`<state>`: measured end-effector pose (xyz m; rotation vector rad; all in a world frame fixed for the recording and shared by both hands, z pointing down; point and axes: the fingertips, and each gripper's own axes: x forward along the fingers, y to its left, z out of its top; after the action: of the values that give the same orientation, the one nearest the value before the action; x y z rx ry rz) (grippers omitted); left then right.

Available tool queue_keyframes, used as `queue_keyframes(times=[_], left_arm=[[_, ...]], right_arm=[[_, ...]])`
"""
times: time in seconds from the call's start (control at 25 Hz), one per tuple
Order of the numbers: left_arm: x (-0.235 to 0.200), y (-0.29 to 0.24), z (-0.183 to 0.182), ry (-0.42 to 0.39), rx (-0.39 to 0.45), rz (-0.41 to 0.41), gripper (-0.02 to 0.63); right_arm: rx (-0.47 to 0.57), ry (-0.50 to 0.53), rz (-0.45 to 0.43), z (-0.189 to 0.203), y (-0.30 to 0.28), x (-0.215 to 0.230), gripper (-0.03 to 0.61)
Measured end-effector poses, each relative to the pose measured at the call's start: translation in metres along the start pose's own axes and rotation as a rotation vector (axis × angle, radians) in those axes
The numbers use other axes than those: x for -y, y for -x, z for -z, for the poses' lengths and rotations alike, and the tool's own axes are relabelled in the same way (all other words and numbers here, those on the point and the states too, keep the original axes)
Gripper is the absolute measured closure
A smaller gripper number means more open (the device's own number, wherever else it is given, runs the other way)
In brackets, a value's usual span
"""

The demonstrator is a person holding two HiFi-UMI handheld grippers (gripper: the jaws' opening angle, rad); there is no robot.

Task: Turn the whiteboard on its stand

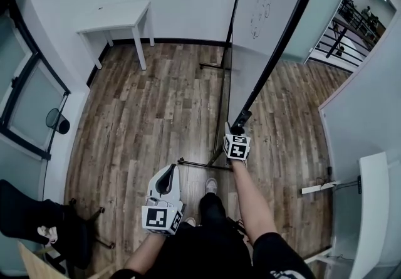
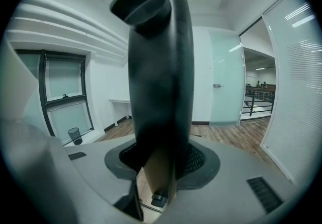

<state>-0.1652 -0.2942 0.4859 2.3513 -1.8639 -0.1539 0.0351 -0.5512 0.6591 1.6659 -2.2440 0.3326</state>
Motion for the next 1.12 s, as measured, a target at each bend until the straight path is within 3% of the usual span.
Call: queue_keyframes(times=[0.64,1.12], left_arm=[[0.008,0.075,0.002,0.005,-0.039,0.041,0.595],[0.042,0.137,0.008,0.024,-0.034,0.026,0.595]], right_arm=[[0.018,0.004,-0.011,0.035,0.082,-0.033,0.414],[0.02,0.005,-0.034,0.066,0.152,-0.057,0.414]])
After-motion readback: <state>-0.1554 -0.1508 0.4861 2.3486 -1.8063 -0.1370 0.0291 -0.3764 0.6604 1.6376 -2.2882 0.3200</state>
